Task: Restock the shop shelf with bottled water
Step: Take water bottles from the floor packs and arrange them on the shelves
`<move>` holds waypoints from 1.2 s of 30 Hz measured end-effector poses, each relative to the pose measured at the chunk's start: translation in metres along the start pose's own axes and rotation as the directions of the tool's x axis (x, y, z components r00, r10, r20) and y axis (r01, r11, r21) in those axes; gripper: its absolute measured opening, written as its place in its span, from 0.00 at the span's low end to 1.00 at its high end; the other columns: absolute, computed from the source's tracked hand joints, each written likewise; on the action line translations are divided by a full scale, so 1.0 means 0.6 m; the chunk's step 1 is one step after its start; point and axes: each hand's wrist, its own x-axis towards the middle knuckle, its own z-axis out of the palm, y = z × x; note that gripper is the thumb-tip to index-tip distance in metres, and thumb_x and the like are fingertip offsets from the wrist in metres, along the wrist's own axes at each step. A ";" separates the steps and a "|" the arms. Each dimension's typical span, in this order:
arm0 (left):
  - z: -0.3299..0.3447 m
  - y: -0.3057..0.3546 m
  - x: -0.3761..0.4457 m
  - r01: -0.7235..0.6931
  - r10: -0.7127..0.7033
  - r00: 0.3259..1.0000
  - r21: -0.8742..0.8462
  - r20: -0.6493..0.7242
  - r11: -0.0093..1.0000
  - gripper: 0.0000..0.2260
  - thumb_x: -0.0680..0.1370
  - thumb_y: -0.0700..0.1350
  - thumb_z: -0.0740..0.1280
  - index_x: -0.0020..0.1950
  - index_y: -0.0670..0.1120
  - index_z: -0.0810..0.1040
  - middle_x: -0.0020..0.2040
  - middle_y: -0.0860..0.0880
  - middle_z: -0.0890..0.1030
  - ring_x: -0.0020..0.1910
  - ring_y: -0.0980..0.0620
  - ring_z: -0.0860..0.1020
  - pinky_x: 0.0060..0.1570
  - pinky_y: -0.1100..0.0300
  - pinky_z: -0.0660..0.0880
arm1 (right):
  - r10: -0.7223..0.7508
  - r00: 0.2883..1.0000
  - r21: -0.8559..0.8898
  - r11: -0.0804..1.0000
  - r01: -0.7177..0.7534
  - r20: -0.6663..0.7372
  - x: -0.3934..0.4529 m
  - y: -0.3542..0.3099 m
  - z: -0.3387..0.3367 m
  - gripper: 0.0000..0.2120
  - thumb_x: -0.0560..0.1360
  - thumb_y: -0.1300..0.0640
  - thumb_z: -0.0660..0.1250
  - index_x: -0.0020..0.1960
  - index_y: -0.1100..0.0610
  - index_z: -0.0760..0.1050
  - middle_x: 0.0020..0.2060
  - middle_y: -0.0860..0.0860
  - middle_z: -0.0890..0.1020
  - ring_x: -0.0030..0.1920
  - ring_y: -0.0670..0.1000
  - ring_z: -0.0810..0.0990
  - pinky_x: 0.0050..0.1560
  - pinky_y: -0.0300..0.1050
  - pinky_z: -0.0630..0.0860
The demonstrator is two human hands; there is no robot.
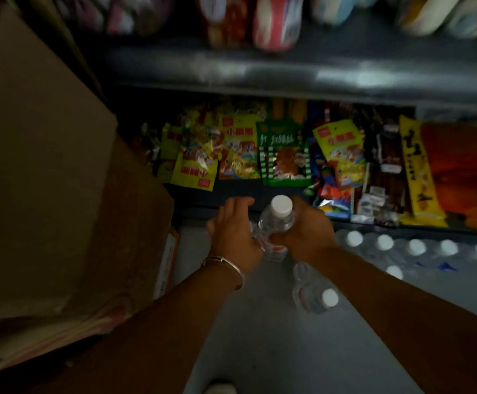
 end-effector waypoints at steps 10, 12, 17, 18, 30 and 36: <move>-0.337 0.266 -0.065 -0.146 0.126 0.985 -0.177 -0.121 0.973 0.32 0.60 0.60 0.54 0.58 0.44 0.75 0.56 0.45 0.78 0.57 0.48 0.76 0.61 0.56 0.70 | -0.237 0.972 0.009 0.972 0.237 -0.005 -0.119 -0.277 -0.354 0.31 0.59 0.42 0.70 0.60 0.52 0.74 0.54 0.52 0.81 0.54 0.55 0.79 0.52 0.49 0.75; -0.423 0.320 -0.080 -0.150 0.125 0.984 -0.216 -0.124 0.965 0.25 0.62 0.57 0.60 0.55 0.47 0.74 0.53 0.46 0.79 0.54 0.45 0.78 0.56 0.53 0.74 | -0.296 0.955 0.017 0.955 0.296 -0.013 -0.148 -0.343 -0.436 0.33 0.56 0.41 0.68 0.59 0.53 0.74 0.52 0.53 0.81 0.52 0.56 0.80 0.50 0.50 0.77; -0.651 0.466 -0.132 -0.237 0.221 0.971 -0.222 -0.093 0.946 0.16 0.71 0.29 0.65 0.52 0.47 0.71 0.41 0.58 0.72 0.38 0.69 0.73 0.40 0.75 0.66 | -0.441 0.894 0.030 0.895 0.444 -0.077 -0.220 -0.518 -0.634 0.15 0.67 0.52 0.75 0.51 0.52 0.75 0.44 0.52 0.80 0.48 0.55 0.80 0.43 0.46 0.74; -0.692 0.493 -0.144 -0.254 0.238 0.966 -0.223 -0.099 0.941 0.17 0.70 0.27 0.65 0.50 0.47 0.70 0.40 0.58 0.72 0.37 0.72 0.73 0.39 0.77 0.66 | -0.471 0.876 0.029 0.879 0.476 -0.101 -0.238 -0.554 -0.673 0.15 0.66 0.53 0.75 0.50 0.53 0.76 0.44 0.52 0.81 0.48 0.54 0.80 0.44 0.47 0.75; -1.127 0.740 -0.234 -0.522 0.440 0.830 -0.200 -0.342 0.829 0.13 0.71 0.25 0.63 0.49 0.41 0.72 0.39 0.48 0.73 0.35 0.59 0.73 0.35 0.72 0.71 | -0.636 0.686 0.006 0.732 0.682 -0.353 -0.395 -0.947 -1.046 0.10 0.65 0.48 0.75 0.38 0.52 0.77 0.34 0.48 0.81 0.35 0.45 0.79 0.33 0.43 0.76; -1.296 0.782 -0.227 -0.572 0.474 0.765 -0.121 -0.437 0.812 0.13 0.72 0.25 0.60 0.42 0.43 0.72 0.40 0.45 0.74 0.38 0.53 0.73 0.41 0.64 0.73 | -0.657 0.557 0.051 0.623 0.781 -0.507 -0.397 -1.107 -1.147 0.19 0.64 0.47 0.76 0.38 0.58 0.70 0.33 0.50 0.75 0.33 0.49 0.74 0.32 0.45 0.71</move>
